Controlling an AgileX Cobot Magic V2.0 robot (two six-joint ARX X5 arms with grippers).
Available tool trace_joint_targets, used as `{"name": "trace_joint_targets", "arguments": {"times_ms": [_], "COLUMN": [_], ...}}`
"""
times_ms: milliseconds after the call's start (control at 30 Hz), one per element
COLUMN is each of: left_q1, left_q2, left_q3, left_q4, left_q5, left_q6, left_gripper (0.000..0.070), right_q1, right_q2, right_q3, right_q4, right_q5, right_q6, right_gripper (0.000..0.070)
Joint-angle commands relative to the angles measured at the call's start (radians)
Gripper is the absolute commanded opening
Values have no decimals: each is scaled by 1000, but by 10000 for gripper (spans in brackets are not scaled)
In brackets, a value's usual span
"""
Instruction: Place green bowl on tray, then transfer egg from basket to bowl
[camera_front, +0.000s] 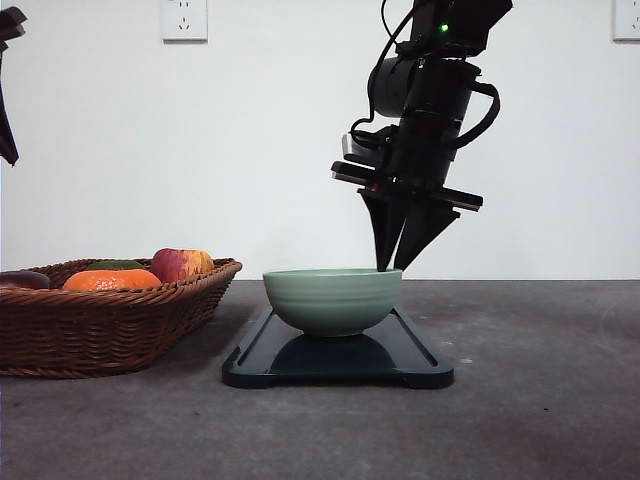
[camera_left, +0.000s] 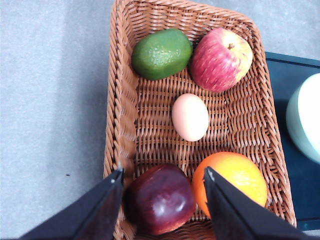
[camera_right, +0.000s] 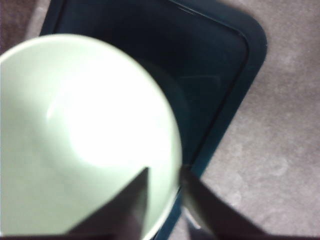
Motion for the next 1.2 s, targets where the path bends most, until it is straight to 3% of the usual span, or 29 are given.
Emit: {"name": "trace_joint_targets", "arguments": {"times_ms": [0, 200, 267, 367, 467, 1167], "left_q1": [0, 0, 0, 0, 0, -1], "left_q2": [7, 7, 7, 7, 7, 7], "left_q3": [19, 19, 19, 19, 19, 19], "left_q4": [8, 2, -8, -13, -13, -31], "left_q5": [2, 2, 2, 2, 2, 2], "left_q6": [-2, -2, -1, -1, -1, 11], "left_gripper": [315, 315, 315, 315, 315, 317], "right_q1": [12, 10, 10, 10, 4, -3], "right_q2": [28, -15, -49, -103, -166, -964], "right_q3": [30, 56, 50, 14, -51, -962], "right_q4": [12, -10, -11, 13, 58, 536], "right_q5": [-2, 6, 51, 112, 98, 101], "right_q6": [6, -2, -16, -36, -41, -120], "right_gripper": [201, 200, 200, 200, 200, 197]}}
